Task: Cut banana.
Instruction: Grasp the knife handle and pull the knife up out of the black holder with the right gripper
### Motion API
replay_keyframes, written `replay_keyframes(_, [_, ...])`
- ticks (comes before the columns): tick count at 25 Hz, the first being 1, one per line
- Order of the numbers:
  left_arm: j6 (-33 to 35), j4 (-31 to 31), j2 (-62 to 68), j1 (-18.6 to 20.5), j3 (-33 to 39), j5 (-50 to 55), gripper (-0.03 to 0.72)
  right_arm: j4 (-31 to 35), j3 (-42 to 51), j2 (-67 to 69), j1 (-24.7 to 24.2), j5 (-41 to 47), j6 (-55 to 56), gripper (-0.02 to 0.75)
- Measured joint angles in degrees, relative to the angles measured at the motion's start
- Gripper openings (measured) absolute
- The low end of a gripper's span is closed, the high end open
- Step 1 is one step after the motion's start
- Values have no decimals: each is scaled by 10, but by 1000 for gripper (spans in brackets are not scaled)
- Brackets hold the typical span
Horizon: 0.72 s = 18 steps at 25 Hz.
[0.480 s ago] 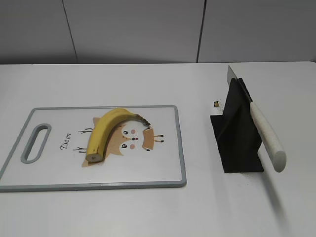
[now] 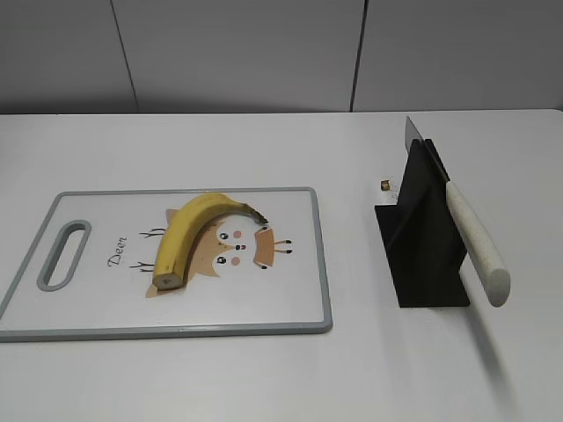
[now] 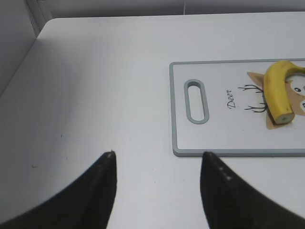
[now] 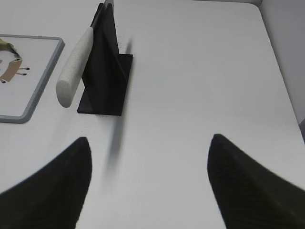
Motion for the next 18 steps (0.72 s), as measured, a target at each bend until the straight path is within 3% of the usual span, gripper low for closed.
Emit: replay_keyframes(18, [0,0,0,0,0,0,550,0,0,0,0,0,0,572])
